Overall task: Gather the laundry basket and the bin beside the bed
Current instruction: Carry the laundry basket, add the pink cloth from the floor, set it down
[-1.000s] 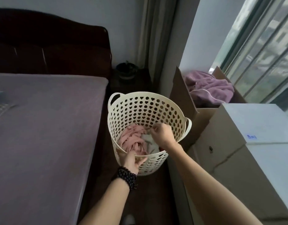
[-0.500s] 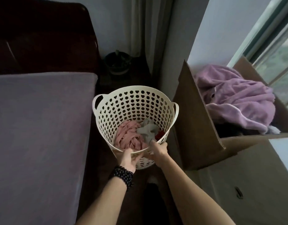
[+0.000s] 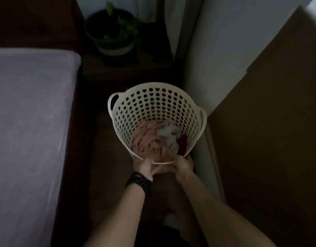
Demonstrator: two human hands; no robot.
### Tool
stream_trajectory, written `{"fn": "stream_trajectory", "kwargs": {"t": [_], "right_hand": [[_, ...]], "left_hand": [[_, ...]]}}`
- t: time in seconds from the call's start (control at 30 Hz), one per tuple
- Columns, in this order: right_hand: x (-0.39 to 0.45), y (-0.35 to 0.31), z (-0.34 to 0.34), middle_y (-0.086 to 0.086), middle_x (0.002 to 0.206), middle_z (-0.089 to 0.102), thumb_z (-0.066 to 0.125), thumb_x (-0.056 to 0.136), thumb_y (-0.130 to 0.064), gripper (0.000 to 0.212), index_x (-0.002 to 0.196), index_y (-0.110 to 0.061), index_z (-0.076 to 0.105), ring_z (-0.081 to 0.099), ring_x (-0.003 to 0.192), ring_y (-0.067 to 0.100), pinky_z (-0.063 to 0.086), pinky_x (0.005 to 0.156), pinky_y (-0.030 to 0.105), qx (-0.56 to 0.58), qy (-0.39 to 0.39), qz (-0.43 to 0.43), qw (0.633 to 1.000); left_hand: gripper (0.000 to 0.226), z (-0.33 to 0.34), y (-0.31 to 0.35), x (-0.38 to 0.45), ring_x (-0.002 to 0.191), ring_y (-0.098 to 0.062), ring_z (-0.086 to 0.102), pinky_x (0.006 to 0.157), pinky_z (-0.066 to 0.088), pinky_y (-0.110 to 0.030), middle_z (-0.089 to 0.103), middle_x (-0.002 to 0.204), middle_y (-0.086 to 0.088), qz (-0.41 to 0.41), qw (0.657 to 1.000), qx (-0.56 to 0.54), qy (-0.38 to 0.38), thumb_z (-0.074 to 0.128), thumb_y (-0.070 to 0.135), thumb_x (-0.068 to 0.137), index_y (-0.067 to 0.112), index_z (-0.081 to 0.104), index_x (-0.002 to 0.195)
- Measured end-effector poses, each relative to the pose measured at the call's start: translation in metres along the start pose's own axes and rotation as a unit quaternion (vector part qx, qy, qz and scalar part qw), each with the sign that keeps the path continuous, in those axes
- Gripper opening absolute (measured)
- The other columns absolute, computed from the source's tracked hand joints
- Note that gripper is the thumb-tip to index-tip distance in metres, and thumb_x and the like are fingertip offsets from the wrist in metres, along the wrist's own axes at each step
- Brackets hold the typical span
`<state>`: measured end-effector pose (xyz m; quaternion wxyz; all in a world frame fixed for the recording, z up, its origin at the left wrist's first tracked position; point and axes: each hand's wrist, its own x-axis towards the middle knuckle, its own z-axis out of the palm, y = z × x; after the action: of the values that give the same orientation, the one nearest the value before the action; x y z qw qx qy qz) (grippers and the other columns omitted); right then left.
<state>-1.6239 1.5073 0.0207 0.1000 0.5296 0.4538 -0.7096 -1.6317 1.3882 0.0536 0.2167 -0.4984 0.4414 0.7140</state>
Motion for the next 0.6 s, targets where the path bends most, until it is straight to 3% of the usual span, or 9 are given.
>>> {"fn": "stream_trajectory", "kwargs": {"t": [0.07,0.13,0.2,0.27,0.33,0.4,0.47,0.5,0.6], "right_hand": [[0.049,0.004,0.008,0.017,0.129,0.070,0.074,0.082,-0.007,0.061,0.141,-0.016,0.060,0.069,0.112,0.041,0.065,0.063,0.044,0.008,0.003,-0.008,1.000],[0.097,0.009,0.012,0.018,0.129,0.069,0.068,0.085,-0.004,0.057,0.141,-0.015,0.060,0.070,0.108,0.039,0.061,0.050,0.035,0.013,0.006,-0.011,1.000],[0.131,0.012,0.017,0.018,0.129,0.068,0.066,0.088,-0.003,0.055,0.142,-0.016,0.059,0.070,0.096,0.034,0.060,0.049,0.034,0.024,0.006,-0.011,1.000],[0.162,0.016,0.023,0.016,0.127,0.069,0.069,0.090,-0.008,0.053,0.142,-0.018,0.059,0.070,0.090,0.028,0.062,0.052,0.035,0.043,0.005,-0.014,0.999],[0.183,0.017,0.027,0.009,0.117,0.071,0.071,0.092,-0.013,0.051,0.141,-0.019,0.060,0.071,0.091,0.024,0.062,0.055,0.034,0.048,-0.003,-0.018,0.999],[0.207,0.017,0.027,0.004,0.106,0.071,0.063,0.092,-0.004,0.048,0.139,-0.017,0.061,0.070,0.088,0.023,0.062,0.054,0.033,0.045,-0.004,-0.023,0.999],[0.221,0.013,0.026,0.007,0.106,0.070,0.055,0.091,0.006,0.051,0.139,-0.013,0.060,0.069,0.085,0.024,0.062,0.053,0.034,0.041,0.004,-0.019,0.999],[0.226,0.011,0.027,0.010,0.109,0.069,0.053,0.091,0.009,0.053,0.140,-0.010,0.059,0.068,0.083,0.024,0.062,0.052,0.034,0.035,0.006,-0.016,0.999],[0.227,0.010,0.030,0.016,0.119,0.066,0.055,0.091,0.009,0.054,0.141,-0.007,0.056,0.067,0.083,0.023,0.061,0.050,0.033,0.016,0.007,-0.013,1.000]], "left_hand": [[0.054,0.014,-0.004,0.049,0.126,-0.041,0.056,0.103,0.049,-0.055,0.057,0.137,-0.020,0.005,1.000,0.004,-0.006,0.044,-0.014,0.095,0.009,0.050,0.144],[0.051,0.028,-0.012,0.096,0.126,-0.041,0.058,0.103,0.050,-0.056,0.060,0.133,-0.016,0.008,1.000,0.015,-0.017,0.044,-0.013,0.096,0.015,0.054,0.137],[0.034,0.039,-0.015,0.126,0.117,-0.037,0.062,0.101,0.052,-0.053,0.065,0.119,-0.012,-0.004,0.999,0.023,-0.037,0.044,-0.010,0.098,0.015,0.063,0.111],[0.031,0.048,-0.019,0.159,0.098,-0.031,0.066,0.096,0.056,-0.048,0.069,0.103,-0.008,-0.014,0.999,0.021,-0.046,0.048,-0.007,0.099,0.018,0.065,0.092],[0.034,0.053,-0.024,0.189,0.087,-0.025,0.066,0.091,0.058,-0.043,0.069,0.093,-0.005,-0.019,0.999,0.013,-0.044,0.052,-0.006,0.098,0.024,0.064,0.088],[0.031,0.058,-0.027,0.211,0.082,-0.024,0.066,0.071,0.063,-0.034,0.069,0.090,-0.006,-0.033,0.998,0.015,-0.049,0.052,-0.003,0.099,0.023,0.064,0.087],[0.024,0.063,-0.027,0.223,0.081,-0.025,0.066,0.056,0.062,-0.028,0.069,0.090,-0.009,-0.048,0.998,0.010,-0.050,0.053,0.001,0.100,0.018,0.066,0.090],[0.019,0.066,-0.027,0.228,0.083,-0.026,0.066,0.057,0.063,-0.028,0.069,0.093,-0.010,-0.051,0.997,0.012,-0.054,0.054,0.003,0.101,0.015,0.068,0.097],[0.033,0.062,-0.026,0.235,0.103,-0.029,0.065,0.082,0.059,-0.035,0.069,0.112,-0.012,-0.045,0.997,0.026,-0.063,0.057,0.006,0.100,0.014,0.061,0.132]]}}
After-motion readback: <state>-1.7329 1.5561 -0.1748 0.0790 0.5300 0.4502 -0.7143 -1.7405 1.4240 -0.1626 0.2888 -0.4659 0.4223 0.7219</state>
